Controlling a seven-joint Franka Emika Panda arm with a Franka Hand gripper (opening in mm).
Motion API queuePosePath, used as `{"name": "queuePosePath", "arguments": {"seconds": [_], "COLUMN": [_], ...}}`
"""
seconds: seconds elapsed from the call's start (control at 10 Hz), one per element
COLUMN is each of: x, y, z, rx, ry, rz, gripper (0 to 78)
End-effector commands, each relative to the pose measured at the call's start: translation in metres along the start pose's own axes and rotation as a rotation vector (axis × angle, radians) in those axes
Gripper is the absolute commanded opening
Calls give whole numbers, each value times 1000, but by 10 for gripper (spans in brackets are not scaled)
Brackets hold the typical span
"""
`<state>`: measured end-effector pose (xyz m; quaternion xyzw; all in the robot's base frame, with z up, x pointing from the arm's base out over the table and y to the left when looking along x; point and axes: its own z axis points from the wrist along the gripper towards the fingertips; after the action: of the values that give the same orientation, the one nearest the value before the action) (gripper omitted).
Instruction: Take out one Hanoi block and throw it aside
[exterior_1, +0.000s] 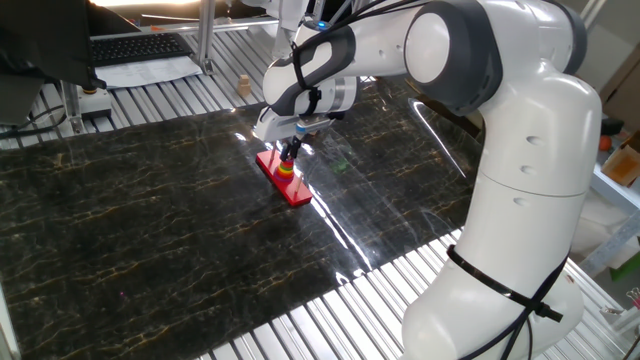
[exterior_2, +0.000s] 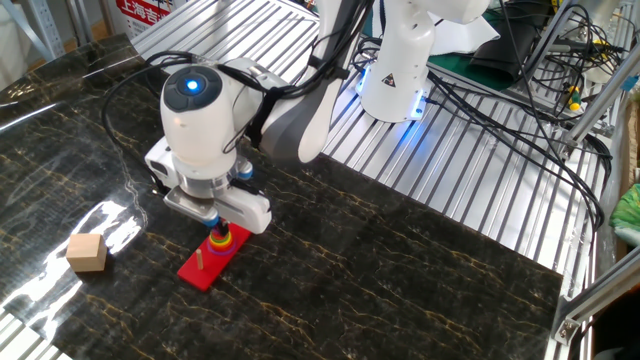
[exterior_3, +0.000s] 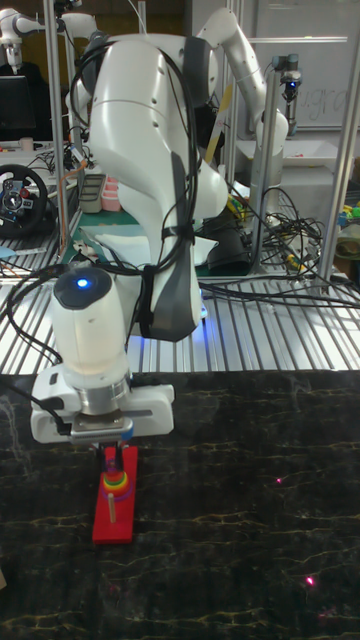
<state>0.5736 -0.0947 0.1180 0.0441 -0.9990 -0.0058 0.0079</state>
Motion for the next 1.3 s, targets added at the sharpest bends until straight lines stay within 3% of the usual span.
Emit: {"name": "queuePosePath", "arguments": {"seconds": [0.1, 0.6, 0.8, 1.1, 1.3], "x": [8, 9, 12, 12, 10], "y": [-7, -8, -8, -13, -20], "z": [-44, -48, -60, -80, -81], "rx": [-16, -17, -10, 29, 54], "ry": [-3, -2, 0, 10, 12], "rz": [-19, -20, -8, -11, -28], "gripper": [11, 11, 11, 11, 11]}}
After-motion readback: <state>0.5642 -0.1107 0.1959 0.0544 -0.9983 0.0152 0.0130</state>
